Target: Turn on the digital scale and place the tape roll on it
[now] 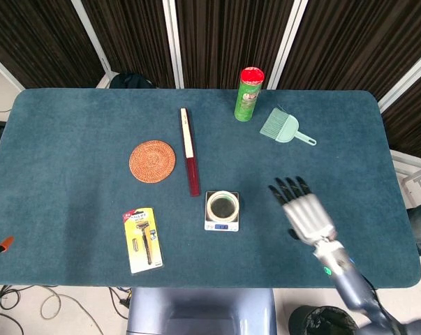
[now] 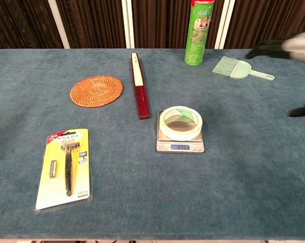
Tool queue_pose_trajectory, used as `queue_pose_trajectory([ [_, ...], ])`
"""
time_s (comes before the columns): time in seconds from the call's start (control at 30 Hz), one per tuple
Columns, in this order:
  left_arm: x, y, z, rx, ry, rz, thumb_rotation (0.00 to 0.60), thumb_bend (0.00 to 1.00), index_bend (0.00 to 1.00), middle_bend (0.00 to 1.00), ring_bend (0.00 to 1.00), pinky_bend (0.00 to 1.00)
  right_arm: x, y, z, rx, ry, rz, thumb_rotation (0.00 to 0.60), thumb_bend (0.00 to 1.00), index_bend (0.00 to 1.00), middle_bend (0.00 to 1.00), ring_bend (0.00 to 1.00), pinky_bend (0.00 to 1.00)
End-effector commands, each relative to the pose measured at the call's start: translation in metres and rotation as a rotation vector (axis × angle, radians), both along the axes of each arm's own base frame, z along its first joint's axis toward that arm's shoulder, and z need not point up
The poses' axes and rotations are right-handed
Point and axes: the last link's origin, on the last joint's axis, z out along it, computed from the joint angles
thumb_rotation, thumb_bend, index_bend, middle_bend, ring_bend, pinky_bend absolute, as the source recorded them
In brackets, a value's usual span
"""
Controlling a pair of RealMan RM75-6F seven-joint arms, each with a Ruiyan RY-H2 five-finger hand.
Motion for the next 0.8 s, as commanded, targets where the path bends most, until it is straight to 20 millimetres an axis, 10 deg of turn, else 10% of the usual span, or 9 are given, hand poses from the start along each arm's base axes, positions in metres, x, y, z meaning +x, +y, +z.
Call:
queue_pose_trajectory([
  [0.03, 0.0, -0.001, -0.002, -0.002, 0.004, 0.002, 0.6, 0.04, 0.0, 0.0, 0.0, 0.0, -0.067, 0.068, 0.037, -0.162, -0.074, -0.048, 0.6, 0.23, 0.0, 0.0, 0.0, 0.07],
  [0.27, 0.0, 0.0, -0.005, -0.005, 0.018, 0.008, 0.6, 0.04, 0.0, 0.0, 0.0, 0.0, -0.106, 0.099, 0.043, -0.279, -0.059, -0.073, 0.6, 0.23, 0.0, 0.0, 0.0, 0.07],
  [0.8, 0.004, -0.001, -0.011, -0.023, 0.029, -0.011, 0.6, 0.04, 0.0, 0.0, 0.0, 0.0, -0.116, 0.094, 0.048, -0.34, -0.073, -0.126, 0.6, 0.23, 0.0, 0.0, 0.0, 0.06],
])
